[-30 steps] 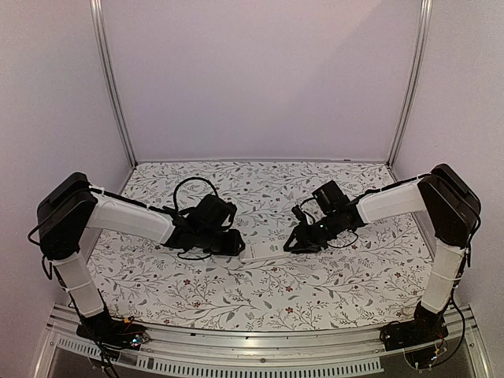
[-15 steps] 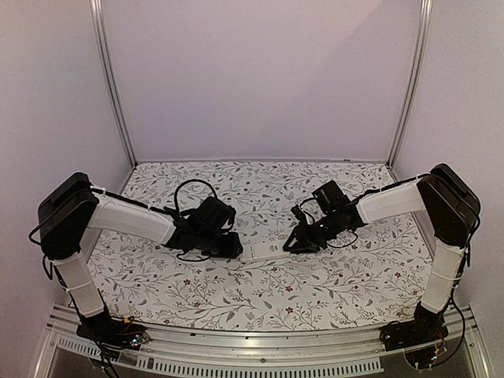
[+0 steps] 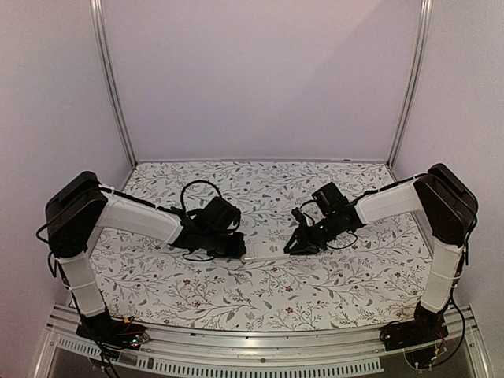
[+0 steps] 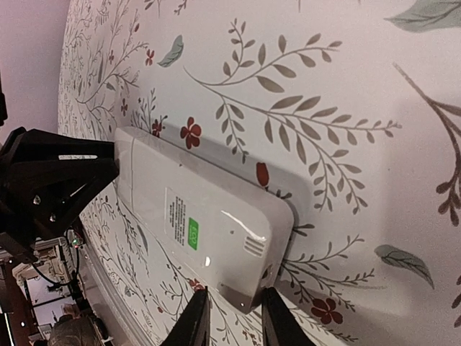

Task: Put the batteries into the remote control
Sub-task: Press the battery cover on the remote control.

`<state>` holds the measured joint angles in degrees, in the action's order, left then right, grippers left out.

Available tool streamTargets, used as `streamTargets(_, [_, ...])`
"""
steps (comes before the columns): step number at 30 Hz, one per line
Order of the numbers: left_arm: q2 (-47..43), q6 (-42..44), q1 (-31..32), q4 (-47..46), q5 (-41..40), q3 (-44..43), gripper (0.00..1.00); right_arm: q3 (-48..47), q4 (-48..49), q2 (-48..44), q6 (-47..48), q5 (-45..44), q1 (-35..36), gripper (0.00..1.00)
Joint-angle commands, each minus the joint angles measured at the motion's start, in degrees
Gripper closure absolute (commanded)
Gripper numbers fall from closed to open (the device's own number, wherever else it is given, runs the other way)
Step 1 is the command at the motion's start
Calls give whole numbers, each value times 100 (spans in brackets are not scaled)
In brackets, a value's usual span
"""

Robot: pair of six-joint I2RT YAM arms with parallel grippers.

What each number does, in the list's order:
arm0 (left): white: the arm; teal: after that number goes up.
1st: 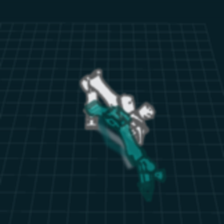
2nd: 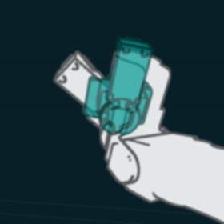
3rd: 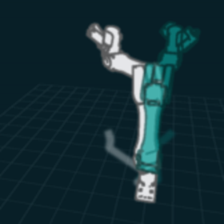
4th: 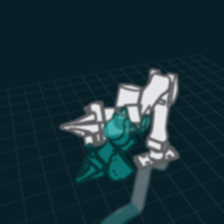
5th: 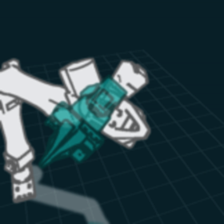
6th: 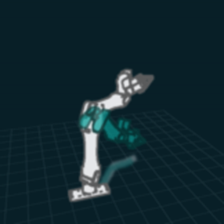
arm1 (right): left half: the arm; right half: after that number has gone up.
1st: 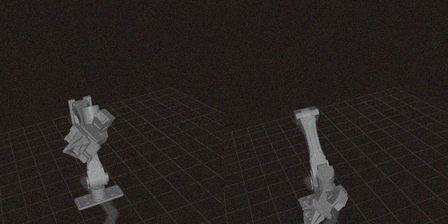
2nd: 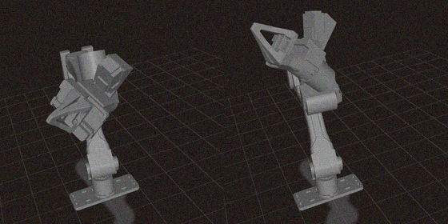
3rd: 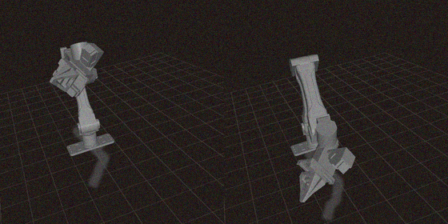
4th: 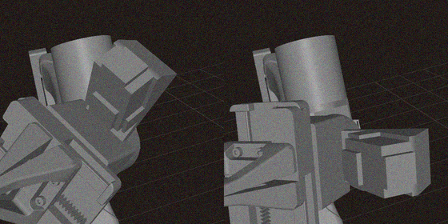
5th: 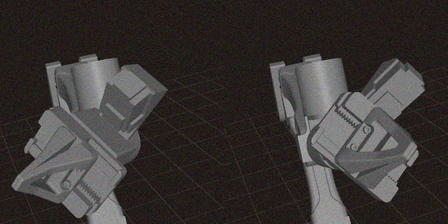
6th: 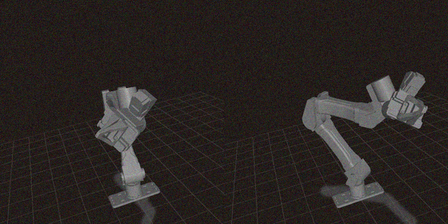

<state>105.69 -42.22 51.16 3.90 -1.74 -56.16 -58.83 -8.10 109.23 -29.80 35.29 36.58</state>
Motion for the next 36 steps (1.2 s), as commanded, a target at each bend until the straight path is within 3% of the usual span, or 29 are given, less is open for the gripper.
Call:
streamTargets(1, [253,-22,114,23,130,-119,83,-74,194,160,-25,161,46,76])
streamTargets(16, [585,53,240,3,595,-323,86,-118,405,288,-102,286,45,81])
streamTargets(23, [600,247,378,-541,1200,-350,87,-137,589,320,-244,480,60,83])
streamTargets(27, [340,413,259,-507,1206,-255,82,-65,581,221,-265,518,-45,81])
streamTargets(32, [-271,1060,-171,98,1143,-255,64,171,566,-154,-256,508,-359,71])
streamTargets(36, [-736,1962,-479,511,1324,-424,28,285,525,-526,-208,462,-556,54])
